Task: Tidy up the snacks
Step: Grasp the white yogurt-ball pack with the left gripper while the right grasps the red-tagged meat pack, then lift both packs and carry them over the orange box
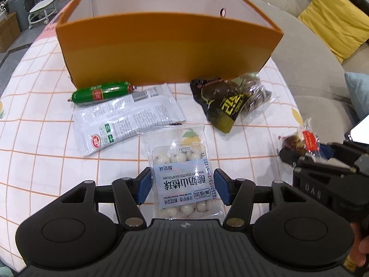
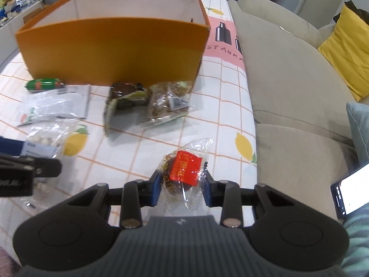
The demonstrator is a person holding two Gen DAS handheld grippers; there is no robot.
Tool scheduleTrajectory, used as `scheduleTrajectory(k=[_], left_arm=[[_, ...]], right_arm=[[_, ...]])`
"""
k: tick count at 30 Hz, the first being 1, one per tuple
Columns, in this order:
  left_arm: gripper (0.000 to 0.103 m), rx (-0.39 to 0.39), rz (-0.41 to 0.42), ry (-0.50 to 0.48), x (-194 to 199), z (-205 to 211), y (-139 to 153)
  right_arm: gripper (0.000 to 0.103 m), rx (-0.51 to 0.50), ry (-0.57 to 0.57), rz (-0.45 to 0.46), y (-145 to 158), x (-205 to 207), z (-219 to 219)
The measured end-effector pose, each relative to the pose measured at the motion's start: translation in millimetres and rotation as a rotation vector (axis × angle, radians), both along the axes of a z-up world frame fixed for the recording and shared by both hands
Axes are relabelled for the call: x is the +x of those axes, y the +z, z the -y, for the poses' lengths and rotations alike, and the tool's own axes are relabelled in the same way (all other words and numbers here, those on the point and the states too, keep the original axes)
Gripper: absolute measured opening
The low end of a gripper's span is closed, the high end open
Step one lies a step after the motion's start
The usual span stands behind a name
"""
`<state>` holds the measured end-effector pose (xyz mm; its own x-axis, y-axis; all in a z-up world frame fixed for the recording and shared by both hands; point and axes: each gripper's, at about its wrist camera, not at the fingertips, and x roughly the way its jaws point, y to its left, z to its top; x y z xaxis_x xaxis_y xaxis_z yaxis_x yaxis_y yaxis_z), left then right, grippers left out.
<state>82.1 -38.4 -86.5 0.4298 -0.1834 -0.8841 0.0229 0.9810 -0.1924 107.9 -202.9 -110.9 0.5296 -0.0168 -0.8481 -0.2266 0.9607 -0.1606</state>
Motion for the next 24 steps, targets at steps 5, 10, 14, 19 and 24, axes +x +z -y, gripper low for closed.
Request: scheduleTrajectory(k=[5,10,14,19,24], left_arm=[[0.065,-0.012,0.041,0.013,-6.1,-5.2,15.7],[0.065,0.000,0.096,0.022,-10.1,-10.0,31.6],[0.065,-0.013,0.129,0.043,-10.9,-15.6,44.7],[0.065,-0.026,0.171,0.071,-8.9,-26.0,61.3],[0.065,-0.026,0.220,0.082,2.1,-34.0,82.2]], right_arm=[[0.033,0.011,0.036,0.029,15.2,-15.5,-8.8],[0.033,0.055,0.054,0.065,30.5,-24.5,-13.7],[0.033,0.071,0.073,0.095,42.3,-26.6,-19.5],[0.033,0.099,0.082,0.129,56.8,-24.0,-24.5],[0.033,0.121,0.095,0.170,72.8,-16.0,-28.9]])
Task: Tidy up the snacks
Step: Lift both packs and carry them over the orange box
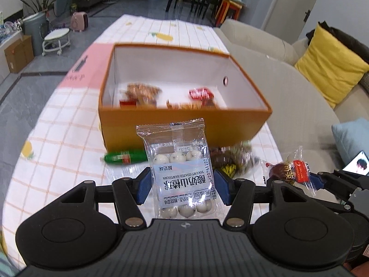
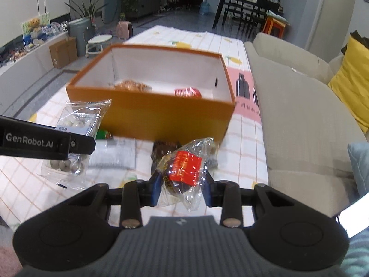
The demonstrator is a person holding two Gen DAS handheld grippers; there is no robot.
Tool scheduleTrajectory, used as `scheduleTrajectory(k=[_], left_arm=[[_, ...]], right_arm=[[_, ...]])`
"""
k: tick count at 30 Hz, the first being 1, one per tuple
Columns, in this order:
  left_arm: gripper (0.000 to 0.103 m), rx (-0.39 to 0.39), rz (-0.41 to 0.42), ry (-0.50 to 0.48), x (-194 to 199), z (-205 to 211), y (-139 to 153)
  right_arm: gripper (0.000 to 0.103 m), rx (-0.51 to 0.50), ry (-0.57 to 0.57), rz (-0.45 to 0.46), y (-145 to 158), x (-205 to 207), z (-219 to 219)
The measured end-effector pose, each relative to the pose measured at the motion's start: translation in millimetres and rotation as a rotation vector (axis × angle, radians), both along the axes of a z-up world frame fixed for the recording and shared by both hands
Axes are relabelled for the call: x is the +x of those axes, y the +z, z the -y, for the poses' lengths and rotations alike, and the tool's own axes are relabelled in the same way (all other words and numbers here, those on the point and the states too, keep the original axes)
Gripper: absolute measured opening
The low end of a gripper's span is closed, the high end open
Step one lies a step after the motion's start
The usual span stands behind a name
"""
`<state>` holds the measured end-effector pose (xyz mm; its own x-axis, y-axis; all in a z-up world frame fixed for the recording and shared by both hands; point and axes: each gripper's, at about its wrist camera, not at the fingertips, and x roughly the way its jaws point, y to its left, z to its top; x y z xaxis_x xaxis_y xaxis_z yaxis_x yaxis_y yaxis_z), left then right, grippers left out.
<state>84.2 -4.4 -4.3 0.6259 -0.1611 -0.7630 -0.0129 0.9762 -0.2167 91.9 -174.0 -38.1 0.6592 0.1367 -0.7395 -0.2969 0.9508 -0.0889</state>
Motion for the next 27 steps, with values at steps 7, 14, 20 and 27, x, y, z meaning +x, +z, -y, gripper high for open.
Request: scheduleTrajectory(k=[7,14,20,27], left_arm=[[0.065,0.038,0.062,-0.009,30.9,-5.7,31.1],[0.065,0.071,0.101,-0.009,67.3,-10.8,50.1],[0.066,0.111,0.092,-0.021,96.3,-11.7,48.9],[0.065,0.134,0.030,-0.020,128.6,-14.7,29.0]], right_arm=[[0.033,0.008,0.029,0.078,28.9,27.8,-12.4],[0.033,0.018,0.056,0.141,52.9,66.2,-23.7],[0.033,0.007,0.057,0.138,51.3,102.3,-31.0],[0.033,-0.014,0.059,0.086,33.6,139.0,-37.3]])
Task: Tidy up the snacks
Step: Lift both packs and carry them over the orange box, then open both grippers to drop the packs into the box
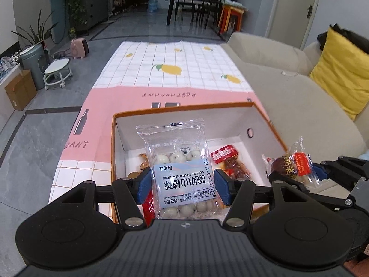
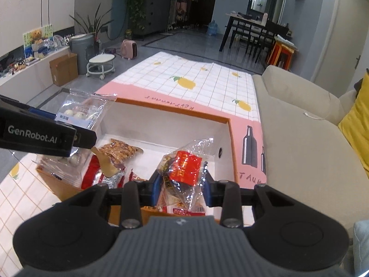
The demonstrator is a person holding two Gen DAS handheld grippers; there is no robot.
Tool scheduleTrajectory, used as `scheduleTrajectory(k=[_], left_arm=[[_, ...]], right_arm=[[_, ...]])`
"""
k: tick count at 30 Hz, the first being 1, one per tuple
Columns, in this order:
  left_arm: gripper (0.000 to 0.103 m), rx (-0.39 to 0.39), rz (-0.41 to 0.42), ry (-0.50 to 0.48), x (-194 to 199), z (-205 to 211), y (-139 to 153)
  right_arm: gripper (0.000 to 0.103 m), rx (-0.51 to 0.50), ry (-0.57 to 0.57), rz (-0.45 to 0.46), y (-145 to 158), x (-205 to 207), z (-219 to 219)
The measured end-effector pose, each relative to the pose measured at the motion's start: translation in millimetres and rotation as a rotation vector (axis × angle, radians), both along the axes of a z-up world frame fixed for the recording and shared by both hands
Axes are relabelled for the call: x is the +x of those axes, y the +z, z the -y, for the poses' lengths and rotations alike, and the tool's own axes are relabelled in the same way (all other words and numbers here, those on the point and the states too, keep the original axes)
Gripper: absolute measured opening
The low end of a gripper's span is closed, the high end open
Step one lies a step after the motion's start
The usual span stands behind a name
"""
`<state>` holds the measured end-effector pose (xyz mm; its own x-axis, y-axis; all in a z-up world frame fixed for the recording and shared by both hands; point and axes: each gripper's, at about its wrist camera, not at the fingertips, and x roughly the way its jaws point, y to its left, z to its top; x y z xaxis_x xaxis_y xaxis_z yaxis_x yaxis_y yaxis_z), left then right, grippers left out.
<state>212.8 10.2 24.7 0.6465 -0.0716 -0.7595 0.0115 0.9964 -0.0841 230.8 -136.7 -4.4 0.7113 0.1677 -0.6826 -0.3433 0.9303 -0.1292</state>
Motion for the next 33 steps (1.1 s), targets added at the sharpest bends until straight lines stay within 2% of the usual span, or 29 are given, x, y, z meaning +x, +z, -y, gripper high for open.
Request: scheduleTrajectory(k=[14,19,33], left_arm=[[0.066,0.074,-0.148,-0.009,46.0,8.0,-51.3],[0.066,0.133,-0.181,-0.022,57.0,15.6,-67.4],[0.067,0.148,-0.262,-0.015,74.0,11.8,-95.6]], right_arm=[[0.033,-0.139,0.001,-0.117,-51.0,54.2,-12.0],[0.034,-0.188,0.008,-0.137,-65.6,64.7,-17.2],[0.036,-0.221,0.009,-0.194,-90.0,81.4,-19.9]])
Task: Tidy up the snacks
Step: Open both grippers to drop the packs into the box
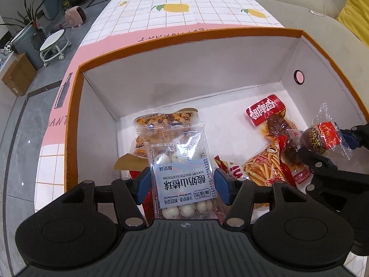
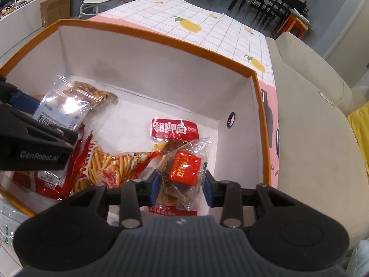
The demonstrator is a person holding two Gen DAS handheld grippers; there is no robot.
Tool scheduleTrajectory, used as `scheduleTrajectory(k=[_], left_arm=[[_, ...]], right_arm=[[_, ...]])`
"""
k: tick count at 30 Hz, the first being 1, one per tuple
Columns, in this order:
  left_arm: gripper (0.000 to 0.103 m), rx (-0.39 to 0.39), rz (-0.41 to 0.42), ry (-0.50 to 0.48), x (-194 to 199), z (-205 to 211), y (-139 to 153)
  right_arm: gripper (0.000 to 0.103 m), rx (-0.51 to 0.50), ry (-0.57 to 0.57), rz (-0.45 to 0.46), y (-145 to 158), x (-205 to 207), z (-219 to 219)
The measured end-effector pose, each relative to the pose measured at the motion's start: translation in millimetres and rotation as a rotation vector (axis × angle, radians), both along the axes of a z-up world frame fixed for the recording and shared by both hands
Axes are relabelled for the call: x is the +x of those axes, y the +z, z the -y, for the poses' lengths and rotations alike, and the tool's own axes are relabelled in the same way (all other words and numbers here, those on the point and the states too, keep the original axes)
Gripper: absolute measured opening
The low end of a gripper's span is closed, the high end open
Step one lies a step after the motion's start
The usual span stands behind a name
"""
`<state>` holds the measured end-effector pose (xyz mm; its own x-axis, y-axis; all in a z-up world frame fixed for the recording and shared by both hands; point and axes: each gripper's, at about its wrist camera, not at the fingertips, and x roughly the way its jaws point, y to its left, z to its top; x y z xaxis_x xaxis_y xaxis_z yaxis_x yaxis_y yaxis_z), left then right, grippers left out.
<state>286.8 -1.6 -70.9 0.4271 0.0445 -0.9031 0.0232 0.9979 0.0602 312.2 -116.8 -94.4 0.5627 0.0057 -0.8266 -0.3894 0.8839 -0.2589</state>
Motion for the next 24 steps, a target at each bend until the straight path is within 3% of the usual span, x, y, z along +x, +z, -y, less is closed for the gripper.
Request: scheduleTrajectory(k=[7,13,18,24], left_arm=[[0.074,-0.001,-0.010,-0.001,1.0,-0.6,-4.3],[0.076,-0.003,0.001,0.000,-6.0,-3.0,1.1],[0.078,-0.017,0.081,-0.001,-16.9,-3.9,21.3],[0.078,-0.024,0.169,-0.007,-32.9,-1.9,47.7]], right_arm=[[0.038,-0.002,0.002,-0.002,0.1,-0.8,-0.5],[0.052,-0.006,-0.004,0.014,5.7,-3.9,1.2],[0.065,-0.004,-0.018,0.050,15.9,-10.1,4.2],[0.067,0.036,-0.020,0.096,33.7,-25.7,7.8]])
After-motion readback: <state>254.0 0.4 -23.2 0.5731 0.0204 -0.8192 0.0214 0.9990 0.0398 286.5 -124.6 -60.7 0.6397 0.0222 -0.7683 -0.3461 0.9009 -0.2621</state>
